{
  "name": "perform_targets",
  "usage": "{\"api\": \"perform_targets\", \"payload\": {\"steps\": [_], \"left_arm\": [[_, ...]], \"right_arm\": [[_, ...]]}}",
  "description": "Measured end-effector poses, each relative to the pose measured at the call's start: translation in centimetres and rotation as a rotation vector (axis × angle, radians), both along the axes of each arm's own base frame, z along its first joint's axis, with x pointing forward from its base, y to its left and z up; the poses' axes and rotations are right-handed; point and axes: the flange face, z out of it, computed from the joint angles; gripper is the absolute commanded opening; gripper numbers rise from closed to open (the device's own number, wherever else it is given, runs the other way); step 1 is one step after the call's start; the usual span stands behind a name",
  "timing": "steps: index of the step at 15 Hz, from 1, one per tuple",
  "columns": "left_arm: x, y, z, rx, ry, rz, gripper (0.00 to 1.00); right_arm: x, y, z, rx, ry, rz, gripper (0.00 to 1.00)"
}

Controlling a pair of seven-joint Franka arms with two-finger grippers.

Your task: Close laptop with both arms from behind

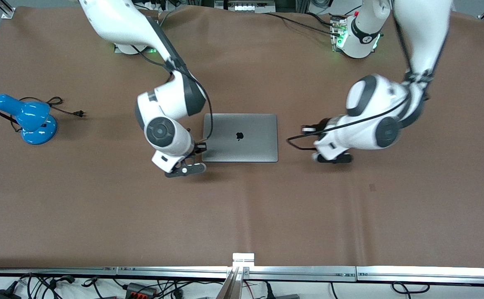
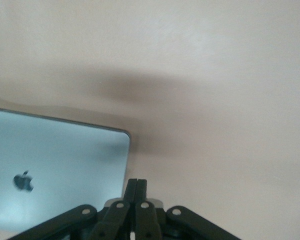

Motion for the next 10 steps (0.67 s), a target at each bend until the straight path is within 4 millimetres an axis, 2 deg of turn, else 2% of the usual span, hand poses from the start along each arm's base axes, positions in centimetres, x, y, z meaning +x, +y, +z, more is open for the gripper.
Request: {"api": "perform_targets", "payload": {"steps": [1, 2, 3, 5, 6, 7, 9, 10], "left_arm": [[0.0, 2.7, 2.3, 0.011, -0.006, 0.015, 0.35], [-0.1, 5.5, 4.1, 0.038, -0.018, 0.019, 0.55], [-0.2, 8.2, 5.6, 0.074, -0.039, 0.012, 0.98], [-0.4, 12.6, 8.3, 0.132, -0.091, 0.001, 1.00], [-0.6, 14.8, 9.9, 0.140, -0.120, 0.002, 1.00], [-1.0, 17.2, 11.7, 0.143, -0.149, 0.000, 1.00], [-2.0, 22.0, 15.8, 0.194, -0.194, -0.004, 1.00], [-2.7, 23.6, 17.7, 0.230, -0.201, -0.007, 1.00]], "right_arm": [[-0.2, -1.0, 2.8, 0.000, 0.003, -0.006, 0.00], [-0.3, -2.1, 5.3, 0.001, 0.005, -0.014, 0.00], [-0.3, -3.3, 7.2, 0.004, 0.005, -0.028, 0.00], [0.3, -6.5, 9.4, 0.008, 0.007, -0.057, 0.03], [0.8, -8.3, 9.9, 0.010, 0.013, -0.059, 0.33], [1.3, -10.2, 10.1, 0.012, 0.023, -0.060, 0.99], [2.2, -13.9, 10.3, 0.008, 0.037, -0.093, 1.00], [2.7, -15.7, 10.8, 0.005, 0.036, -0.112, 1.00]]}}
